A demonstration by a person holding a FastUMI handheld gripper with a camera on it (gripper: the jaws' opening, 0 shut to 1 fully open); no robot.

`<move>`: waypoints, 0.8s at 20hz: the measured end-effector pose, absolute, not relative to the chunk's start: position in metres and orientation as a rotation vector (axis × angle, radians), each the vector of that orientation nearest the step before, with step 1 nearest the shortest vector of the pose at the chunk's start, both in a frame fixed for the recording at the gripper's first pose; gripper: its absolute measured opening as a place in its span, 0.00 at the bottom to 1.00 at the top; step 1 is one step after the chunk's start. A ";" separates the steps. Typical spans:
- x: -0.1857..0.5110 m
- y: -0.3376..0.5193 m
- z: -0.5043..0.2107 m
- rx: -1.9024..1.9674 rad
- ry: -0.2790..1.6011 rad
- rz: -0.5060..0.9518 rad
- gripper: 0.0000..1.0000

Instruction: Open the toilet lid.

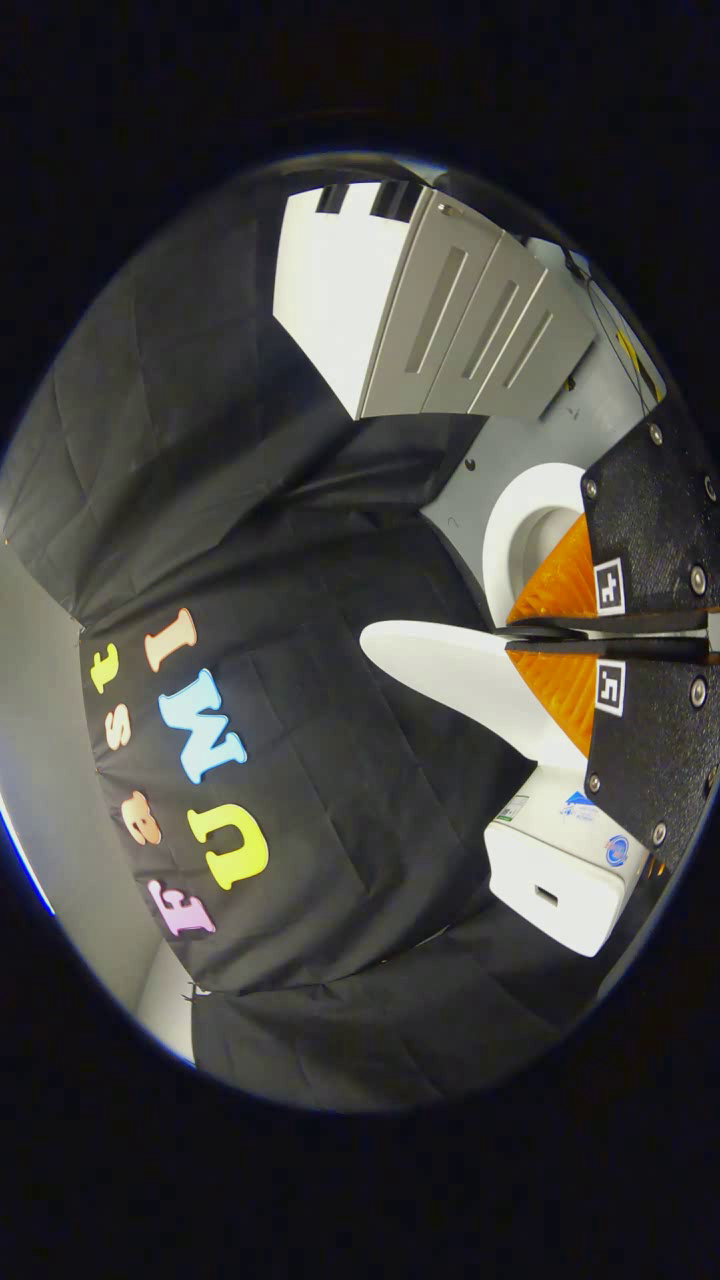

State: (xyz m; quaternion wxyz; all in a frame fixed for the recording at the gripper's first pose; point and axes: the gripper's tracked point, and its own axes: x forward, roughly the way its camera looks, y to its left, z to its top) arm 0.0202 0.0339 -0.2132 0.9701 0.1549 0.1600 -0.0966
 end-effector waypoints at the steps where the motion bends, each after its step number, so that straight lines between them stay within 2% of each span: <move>1: 0.020 0.035 -0.211 0.294 0.322 -0.196 0.02; 16: 0.027 0.074 -0.179 0.132 0.318 -0.172 0.02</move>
